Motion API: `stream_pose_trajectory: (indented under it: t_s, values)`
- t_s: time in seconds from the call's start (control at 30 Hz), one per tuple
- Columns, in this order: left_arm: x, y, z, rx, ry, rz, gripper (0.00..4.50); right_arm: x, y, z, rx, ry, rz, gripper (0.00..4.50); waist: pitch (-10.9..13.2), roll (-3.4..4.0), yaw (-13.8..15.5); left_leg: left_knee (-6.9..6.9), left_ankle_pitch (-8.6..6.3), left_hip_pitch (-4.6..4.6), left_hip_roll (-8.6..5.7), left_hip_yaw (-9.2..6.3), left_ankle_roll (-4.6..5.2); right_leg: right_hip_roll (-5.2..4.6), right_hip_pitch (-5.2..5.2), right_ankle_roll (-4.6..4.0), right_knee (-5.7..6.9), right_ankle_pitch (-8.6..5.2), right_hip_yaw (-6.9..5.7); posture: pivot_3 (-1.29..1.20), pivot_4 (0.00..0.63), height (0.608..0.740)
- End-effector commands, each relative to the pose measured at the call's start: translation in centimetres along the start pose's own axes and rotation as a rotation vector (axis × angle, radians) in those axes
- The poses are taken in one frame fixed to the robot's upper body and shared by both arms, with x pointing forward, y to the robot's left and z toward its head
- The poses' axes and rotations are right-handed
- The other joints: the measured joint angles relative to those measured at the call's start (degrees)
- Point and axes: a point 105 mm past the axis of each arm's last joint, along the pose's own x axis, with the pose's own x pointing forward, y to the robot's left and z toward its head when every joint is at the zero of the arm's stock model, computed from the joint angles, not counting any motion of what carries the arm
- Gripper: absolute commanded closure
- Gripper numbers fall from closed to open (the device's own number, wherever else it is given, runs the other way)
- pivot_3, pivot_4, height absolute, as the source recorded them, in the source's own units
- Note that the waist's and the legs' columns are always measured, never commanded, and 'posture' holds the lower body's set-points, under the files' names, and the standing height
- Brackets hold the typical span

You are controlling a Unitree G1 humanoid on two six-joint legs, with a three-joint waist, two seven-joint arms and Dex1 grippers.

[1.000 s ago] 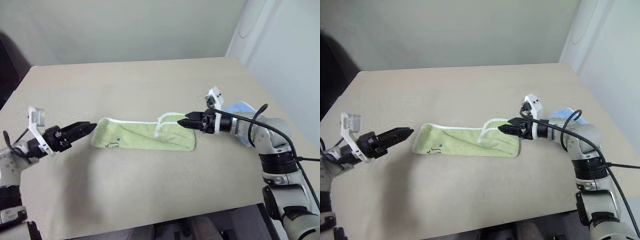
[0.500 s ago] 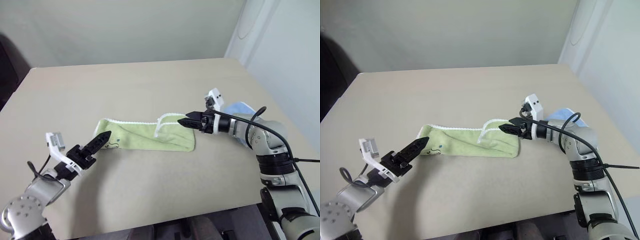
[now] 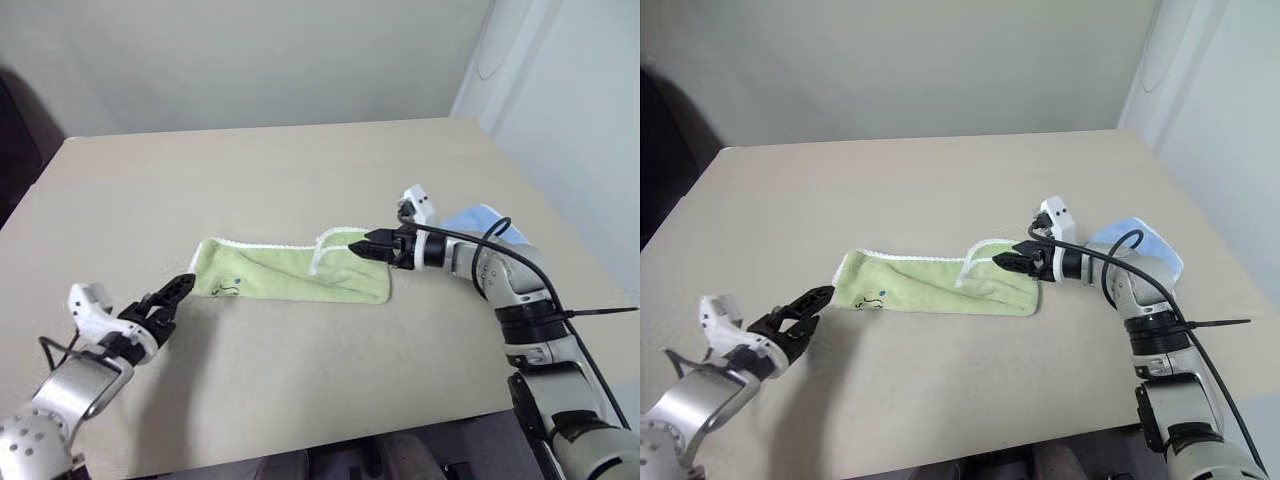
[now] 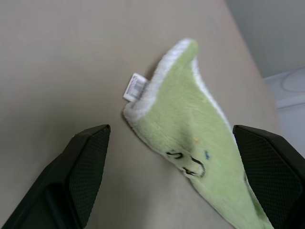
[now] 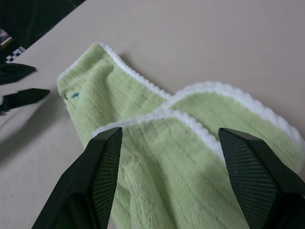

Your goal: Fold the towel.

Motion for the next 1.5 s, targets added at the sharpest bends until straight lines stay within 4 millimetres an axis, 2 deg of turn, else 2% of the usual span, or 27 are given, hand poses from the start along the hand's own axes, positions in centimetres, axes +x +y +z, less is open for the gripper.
stream_pose_trajectory:
  t_s: [0.03,0.17,0.33,0.43,0.7,0.8,0.83,1.13,1.33,1.43,1.5]
  values:
    - [1.5,-1.2,0.0,-0.029,0.038,-0.025,0.02,0.0,0.4,1.6,-0.042,-0.049,0.013,1.09,-0.01,-0.02,0.12,0.0,0.0,0.0,0.0,0.0,0.0,0.0,0.01,-0.01,0.0,0.01,-0.01,0.0,0.15,0.74]
    - [3.2,-1.7,-0.3,-0.045,0.081,-0.022,0.02,-0.1,0.3,1.6,-0.037,-0.06,-0.002,1.09,-0.01,-0.02,0.16,0.02,-0.05,0.01,-0.02,0.0,-0.08,0.0,0.0,-0.19,-0.01,0.12,-0.03,0.0,0.15,0.74]
    - [4.7,-0.1,-0.9,-0.092,0.102,0.073,0.02,-0.6,-0.2,1.7,-0.027,-0.078,-0.039,1.09,0.05,0.08,0.61,0.0,-0.04,0.06,-0.03,0.0,-0.07,0.0,0.04,-0.2,0.02,0.13,-0.04,0.0,0.15,0.74]
    - [4.9,0.9,-1.4,-0.121,0.104,0.136,0.02,-1.1,-0.5,1.6,-0.018,-0.087,-0.06,1.09,0.07,0.17,0.7,0.01,-0.27,0.11,-0.04,0.0,-0.52,0.0,0.12,-0.15,0.02,0.1,-0.04,0.0,0.15,0.74]
    - [4.4,1.0,-2.0,-0.173,0.106,0.176,0.02,-1.1,-0.6,1.5,-0.01,-0.094,-0.069,1.09,0.17,0.41,0.23,-0.38,-0.42,0.98,-0.04,0.0,-0.78,0.05,0.75,-0.12,0.01,-0.11,0.01,0.0,0.15,0.74]
    - [4.7,0.9,-1.7,-0.187,0.09,0.195,0.62,-0.8,-0.5,1.6,-0.011,-0.096,-0.066,1.09,0.18,0.43,0.17,-0.54,-0.42,1.04,-0.05,0.0,-0.78,0.05,0.75,-0.11,0.01,-0.14,0.02,0.0,0.15,0.74]
    - [4.8,0.8,-1.6,-0.196,0.078,0.198,0.96,-0.7,-0.5,1.6,-0.013,-0.098,-0.065,1.09,0.19,0.44,0.23,-0.57,-0.41,1.06,-0.04,0.0,-0.75,0.05,0.74,-0.11,0.01,-0.15,0.02,0.0,0.15,0.74]
    - [5.6,0.5,-0.2,-0.194,0.024,0.202,4.43,-0.9,-0.8,2.1,-0.017,-0.115,-0.08,1.09,0.27,0.39,0.45,-0.57,-0.36,0.98,-0.07,-0.01,-0.7,0.05,0.73,-0.13,0.0,-0.17,0.04,0.0,0.15,0.74]
    - [5.9,-0.4,0.2,-0.155,0.017,0.148,4.47,-1.0,-0.9,2.0,-0.013,-0.12,-0.09,1.09,0.3,0.34,0.53,-0.58,-0.35,0.93,-0.08,-0.03,-0.69,0.06,0.7,-0.12,0.0,-0.19,0.04,0.0,0.15,0.74]
    - [6.0,-2.5,1.5,-0.081,-0.03,0.052,4.47,-1.2,-0.9,2.0,-0.008,-0.126,-0.093,1.09,0.46,0.08,0.58,-0.58,-0.34,0.9,-0.09,-0.04,-0.68,0.05,0.69,-0.11,-0.02,-0.2,0.04,0.0,0.15,0.74]
    - [6.1,-4.5,2.6,-0.01,-0.062,-0.036,4.47,-1.5,-1.0,2.1,-0.006,-0.133,-0.096,1.09,0.66,-0.26,0.63,-0.58,-0.34,0.86,-0.08,-0.07,-0.68,0.06,0.65,-0.12,-0.01,-0.2,0.04,0.0,0.15,0.74]
